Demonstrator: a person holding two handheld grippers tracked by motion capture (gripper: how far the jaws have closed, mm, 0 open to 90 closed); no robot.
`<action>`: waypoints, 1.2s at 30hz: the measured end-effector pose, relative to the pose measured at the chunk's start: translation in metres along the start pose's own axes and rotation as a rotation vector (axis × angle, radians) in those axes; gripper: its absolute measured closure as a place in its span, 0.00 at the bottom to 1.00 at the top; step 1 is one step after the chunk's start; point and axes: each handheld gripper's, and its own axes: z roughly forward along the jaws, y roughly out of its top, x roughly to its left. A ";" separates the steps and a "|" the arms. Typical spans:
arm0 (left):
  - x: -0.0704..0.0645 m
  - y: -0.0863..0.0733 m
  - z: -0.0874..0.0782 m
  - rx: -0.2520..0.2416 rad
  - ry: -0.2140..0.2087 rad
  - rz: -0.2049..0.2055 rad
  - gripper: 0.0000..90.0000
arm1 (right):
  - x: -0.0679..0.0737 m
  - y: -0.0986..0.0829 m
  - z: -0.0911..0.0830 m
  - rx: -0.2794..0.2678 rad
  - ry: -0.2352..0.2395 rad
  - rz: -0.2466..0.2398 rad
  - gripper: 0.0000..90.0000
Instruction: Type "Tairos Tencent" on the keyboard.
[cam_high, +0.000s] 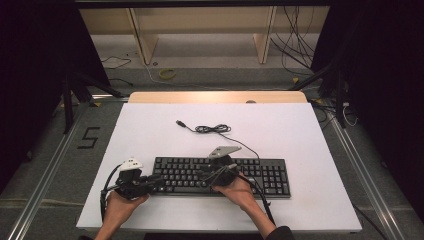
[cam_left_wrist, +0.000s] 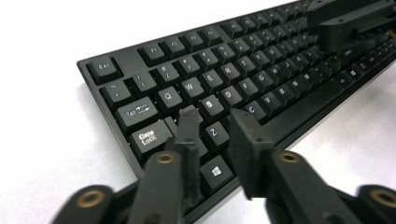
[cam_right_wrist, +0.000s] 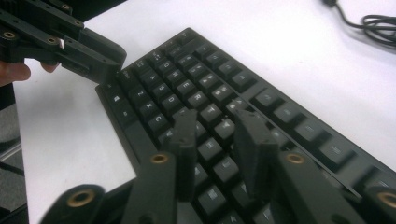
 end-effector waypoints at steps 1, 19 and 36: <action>0.000 0.000 0.001 0.007 0.001 0.000 0.83 | 0.001 0.001 0.003 0.005 0.002 -0.002 0.82; 0.007 -0.002 0.004 0.045 0.015 0.010 0.99 | 0.006 0.014 0.041 0.069 -0.016 -0.013 1.00; 0.011 -0.002 0.007 0.067 0.028 0.001 0.99 | 0.004 0.015 0.054 0.092 -0.026 -0.001 1.00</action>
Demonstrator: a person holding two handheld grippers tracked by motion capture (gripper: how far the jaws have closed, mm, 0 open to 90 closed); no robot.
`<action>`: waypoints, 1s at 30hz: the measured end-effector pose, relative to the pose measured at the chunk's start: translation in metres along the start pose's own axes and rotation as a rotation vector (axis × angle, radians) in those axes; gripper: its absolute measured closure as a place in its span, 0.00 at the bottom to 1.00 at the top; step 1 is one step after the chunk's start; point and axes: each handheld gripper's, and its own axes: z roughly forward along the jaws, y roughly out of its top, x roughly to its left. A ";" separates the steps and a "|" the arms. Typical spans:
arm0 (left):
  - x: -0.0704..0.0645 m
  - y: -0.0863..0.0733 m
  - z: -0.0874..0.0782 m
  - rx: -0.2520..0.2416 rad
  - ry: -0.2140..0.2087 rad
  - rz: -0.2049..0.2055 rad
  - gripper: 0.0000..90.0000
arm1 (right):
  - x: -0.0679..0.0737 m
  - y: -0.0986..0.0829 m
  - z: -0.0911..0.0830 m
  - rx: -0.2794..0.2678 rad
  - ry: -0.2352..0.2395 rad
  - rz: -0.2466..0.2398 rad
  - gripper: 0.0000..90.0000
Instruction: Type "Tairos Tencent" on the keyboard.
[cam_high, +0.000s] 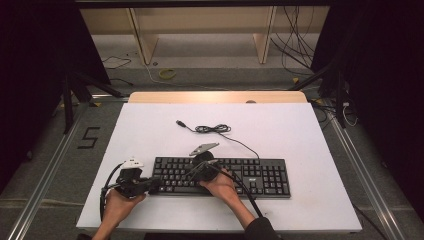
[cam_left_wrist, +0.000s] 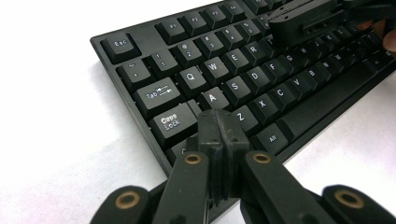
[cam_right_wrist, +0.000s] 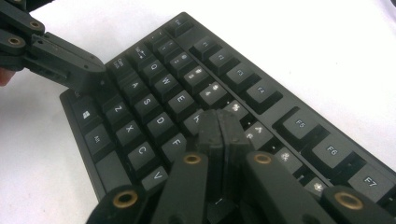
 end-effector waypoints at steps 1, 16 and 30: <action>0.000 0.000 0.000 0.003 0.001 0.000 0.99 | 0.000 0.000 0.000 0.001 -0.001 0.002 1.00; 0.004 -0.001 0.005 0.011 -0.010 -0.020 0.99 | 0.001 -0.002 0.003 0.011 -0.016 -0.016 1.00; 0.001 0.003 -0.003 -0.037 -0.041 -0.022 0.95 | -0.002 0.001 -0.014 -0.065 0.023 0.032 0.89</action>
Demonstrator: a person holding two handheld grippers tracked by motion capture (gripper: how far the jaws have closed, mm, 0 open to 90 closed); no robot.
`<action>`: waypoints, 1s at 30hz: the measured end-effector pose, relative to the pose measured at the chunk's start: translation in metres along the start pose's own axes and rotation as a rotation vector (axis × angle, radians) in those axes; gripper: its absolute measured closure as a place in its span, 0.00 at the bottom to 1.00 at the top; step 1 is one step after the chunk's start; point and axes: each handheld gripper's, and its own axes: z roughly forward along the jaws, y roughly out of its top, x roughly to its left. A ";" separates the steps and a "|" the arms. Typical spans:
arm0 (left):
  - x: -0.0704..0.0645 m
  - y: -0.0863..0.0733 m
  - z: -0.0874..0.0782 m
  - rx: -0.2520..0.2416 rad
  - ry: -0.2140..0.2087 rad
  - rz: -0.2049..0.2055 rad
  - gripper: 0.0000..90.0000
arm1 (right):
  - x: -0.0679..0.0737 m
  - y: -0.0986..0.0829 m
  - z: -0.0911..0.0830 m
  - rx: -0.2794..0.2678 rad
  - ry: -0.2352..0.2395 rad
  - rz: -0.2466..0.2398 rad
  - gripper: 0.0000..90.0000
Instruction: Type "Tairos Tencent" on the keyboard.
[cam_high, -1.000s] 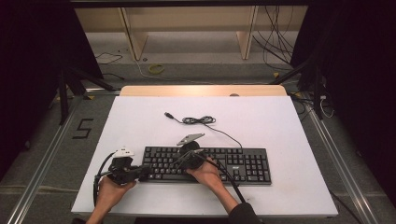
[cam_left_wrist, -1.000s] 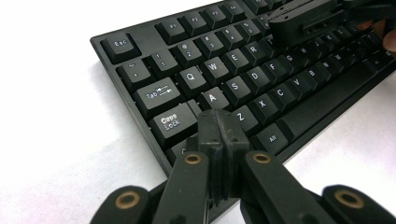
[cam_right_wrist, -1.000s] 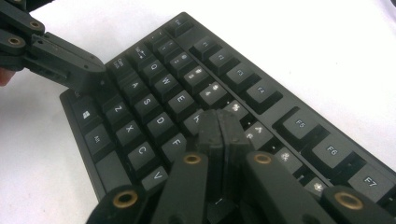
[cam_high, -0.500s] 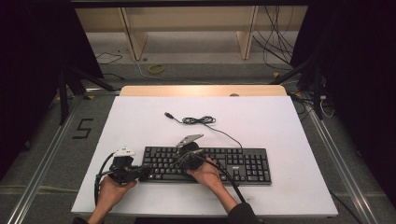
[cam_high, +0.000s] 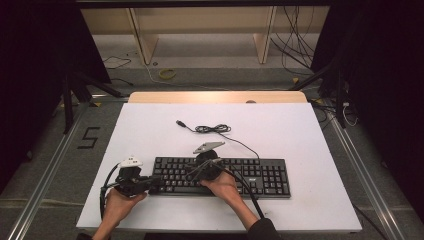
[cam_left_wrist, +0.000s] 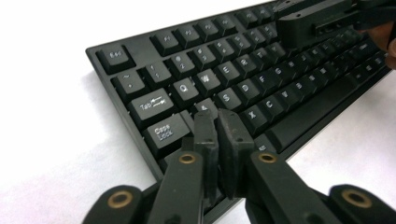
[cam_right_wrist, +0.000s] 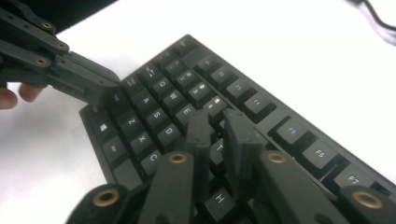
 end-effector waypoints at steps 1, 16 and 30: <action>0.000 0.000 -0.001 -0.005 0.000 0.001 0.94 | 0.000 0.000 -0.002 -0.003 0.003 0.002 0.88; -0.002 0.003 0.000 -0.058 -0.030 -0.014 0.74 | -0.009 -0.001 -0.022 -0.053 0.025 0.034 0.68; -0.006 0.007 0.002 -0.102 -0.061 -0.021 0.53 | -0.014 -0.007 -0.037 -0.084 0.028 0.046 0.53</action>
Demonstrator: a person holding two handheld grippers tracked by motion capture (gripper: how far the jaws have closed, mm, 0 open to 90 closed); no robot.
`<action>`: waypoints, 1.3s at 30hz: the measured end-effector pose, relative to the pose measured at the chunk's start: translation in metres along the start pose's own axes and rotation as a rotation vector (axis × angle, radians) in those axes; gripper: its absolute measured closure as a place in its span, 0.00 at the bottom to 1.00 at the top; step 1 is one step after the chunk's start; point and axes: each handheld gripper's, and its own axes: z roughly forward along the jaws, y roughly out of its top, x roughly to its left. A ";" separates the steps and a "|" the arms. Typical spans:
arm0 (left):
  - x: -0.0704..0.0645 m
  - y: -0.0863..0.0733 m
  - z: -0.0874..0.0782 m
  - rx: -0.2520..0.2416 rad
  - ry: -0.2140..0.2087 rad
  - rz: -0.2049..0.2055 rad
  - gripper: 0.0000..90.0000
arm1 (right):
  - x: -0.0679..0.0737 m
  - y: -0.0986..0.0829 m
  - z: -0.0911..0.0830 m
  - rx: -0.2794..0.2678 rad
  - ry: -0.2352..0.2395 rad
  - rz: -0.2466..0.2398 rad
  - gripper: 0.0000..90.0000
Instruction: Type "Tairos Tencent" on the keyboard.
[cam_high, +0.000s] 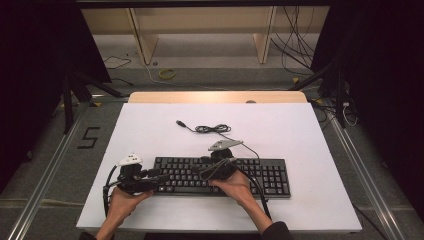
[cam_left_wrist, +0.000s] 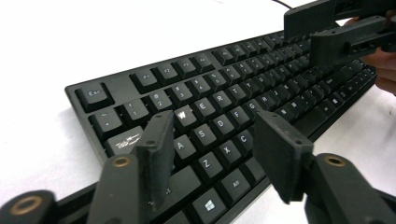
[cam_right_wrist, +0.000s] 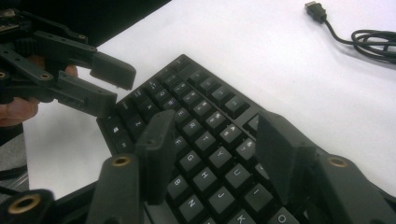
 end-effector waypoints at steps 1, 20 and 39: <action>0.000 0.000 0.000 0.000 -0.001 -0.001 0.51 | 0.000 0.000 -0.001 -0.004 -0.001 -0.003 0.52; 0.001 0.004 0.011 -0.024 0.002 0.002 0.39 | -0.006 -0.009 -0.020 -0.037 -0.017 -0.001 0.40; 0.006 0.003 0.020 0.057 0.054 0.032 0.84 | -0.011 -0.010 -0.024 -0.041 -0.035 0.009 0.37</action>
